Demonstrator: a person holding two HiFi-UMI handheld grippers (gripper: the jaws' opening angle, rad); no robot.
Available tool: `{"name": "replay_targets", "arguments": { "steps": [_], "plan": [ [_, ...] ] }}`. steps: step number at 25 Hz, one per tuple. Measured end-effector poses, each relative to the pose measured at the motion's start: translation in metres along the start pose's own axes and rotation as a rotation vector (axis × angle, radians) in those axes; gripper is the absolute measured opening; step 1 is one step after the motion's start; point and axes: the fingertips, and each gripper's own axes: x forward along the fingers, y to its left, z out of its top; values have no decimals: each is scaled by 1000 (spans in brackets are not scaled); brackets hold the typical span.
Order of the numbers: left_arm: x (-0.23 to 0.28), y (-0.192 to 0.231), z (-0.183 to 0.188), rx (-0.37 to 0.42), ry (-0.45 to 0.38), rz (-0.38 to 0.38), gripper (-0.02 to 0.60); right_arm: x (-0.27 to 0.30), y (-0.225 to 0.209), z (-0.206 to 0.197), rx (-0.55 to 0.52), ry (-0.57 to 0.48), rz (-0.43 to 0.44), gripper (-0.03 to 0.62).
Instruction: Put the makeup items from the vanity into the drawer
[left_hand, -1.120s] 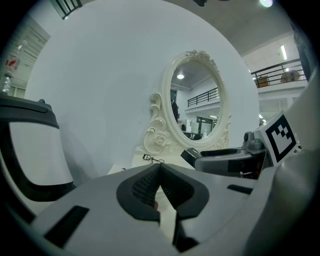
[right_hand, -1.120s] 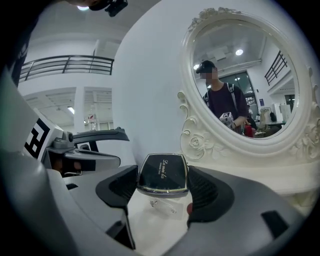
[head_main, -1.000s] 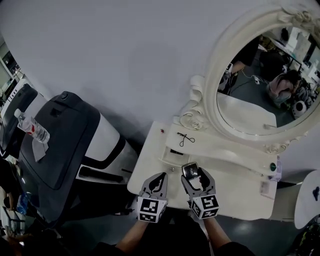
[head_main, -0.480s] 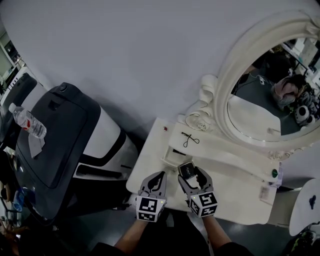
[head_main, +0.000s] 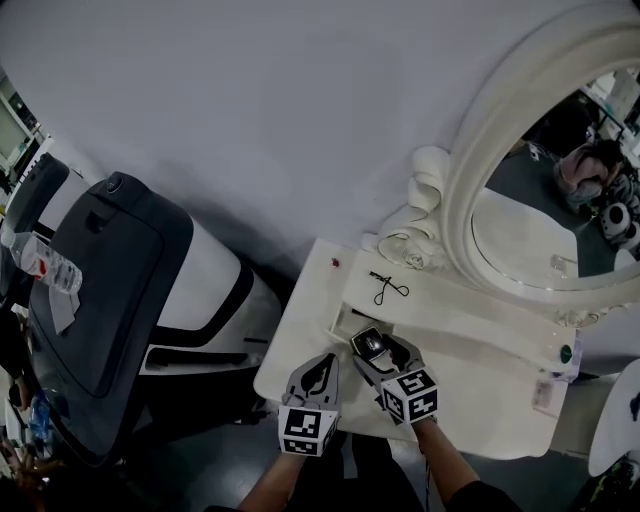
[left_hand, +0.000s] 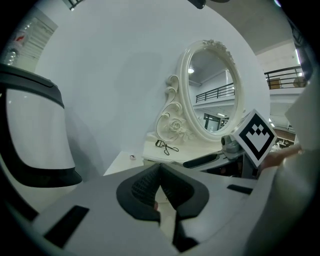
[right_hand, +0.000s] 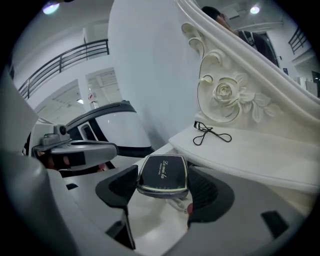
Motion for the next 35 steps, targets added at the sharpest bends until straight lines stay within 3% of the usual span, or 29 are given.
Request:
{"name": "replay_targets", "arguments": {
  "steps": [7,13,27,35],
  "plan": [
    [9,7,-8,-25,-1,14,14,16,1,0,55,53,99,310],
    [11,8,-10,-41,1,14,15,21,-2,2,27,95,89,310],
    [8,4,-12,-47,6,13,15,10,-4,7,28,24,44,308],
    [4,-1,3,-32,-21,1,15,-5,5,15,21,-38,69,291]
  ]
}}
